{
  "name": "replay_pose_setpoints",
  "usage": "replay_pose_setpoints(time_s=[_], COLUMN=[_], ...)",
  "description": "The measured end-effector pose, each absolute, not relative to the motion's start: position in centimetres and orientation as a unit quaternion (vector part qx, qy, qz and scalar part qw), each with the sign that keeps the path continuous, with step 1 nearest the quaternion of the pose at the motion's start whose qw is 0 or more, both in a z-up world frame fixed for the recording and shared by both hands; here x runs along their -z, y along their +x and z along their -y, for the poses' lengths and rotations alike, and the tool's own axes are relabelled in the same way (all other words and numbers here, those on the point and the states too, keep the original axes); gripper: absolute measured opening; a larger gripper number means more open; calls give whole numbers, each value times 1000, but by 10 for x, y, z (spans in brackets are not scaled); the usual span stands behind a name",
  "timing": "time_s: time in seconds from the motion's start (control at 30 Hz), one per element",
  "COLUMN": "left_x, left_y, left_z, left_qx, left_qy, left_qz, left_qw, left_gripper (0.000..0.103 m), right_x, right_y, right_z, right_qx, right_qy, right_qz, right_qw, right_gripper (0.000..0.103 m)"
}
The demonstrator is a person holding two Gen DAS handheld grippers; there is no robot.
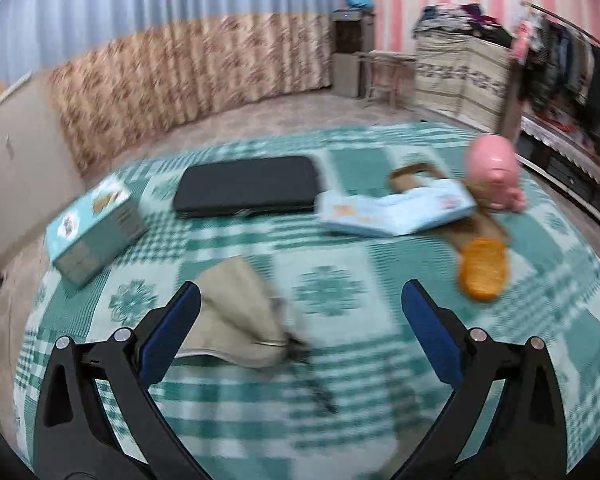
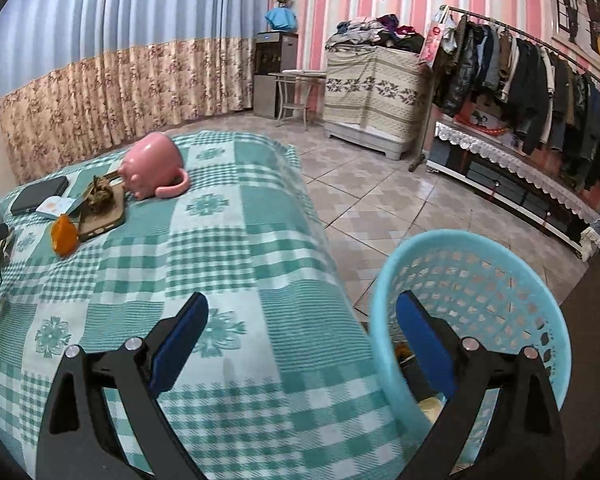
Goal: Collect trash
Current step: 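Grasp the beige cloth with the left tool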
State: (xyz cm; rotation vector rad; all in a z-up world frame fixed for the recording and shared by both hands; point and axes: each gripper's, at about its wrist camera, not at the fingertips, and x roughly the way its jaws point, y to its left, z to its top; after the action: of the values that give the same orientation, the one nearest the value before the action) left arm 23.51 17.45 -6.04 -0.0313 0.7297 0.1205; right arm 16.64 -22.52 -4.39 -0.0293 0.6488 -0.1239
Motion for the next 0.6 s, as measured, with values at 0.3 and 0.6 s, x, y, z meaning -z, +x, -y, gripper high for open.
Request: replay_pose_setpoints(time_s=[0.3, 0.6], left_x=[82, 73], left_y=[255, 252], left_z=[-184, -169], left_qx=[-27, 7], left_qy=[-13, 3], left_qz=[-408, -385], left_qw=[912, 923], left_gripper=[41, 15], right_x=[48, 46], right_y=[182, 207], right_z=[207, 141], right_qx=[50, -5], right_qy=[-13, -29], right_qz=[-330, -330], right_qw=[942, 944], right_gripper=[93, 93])
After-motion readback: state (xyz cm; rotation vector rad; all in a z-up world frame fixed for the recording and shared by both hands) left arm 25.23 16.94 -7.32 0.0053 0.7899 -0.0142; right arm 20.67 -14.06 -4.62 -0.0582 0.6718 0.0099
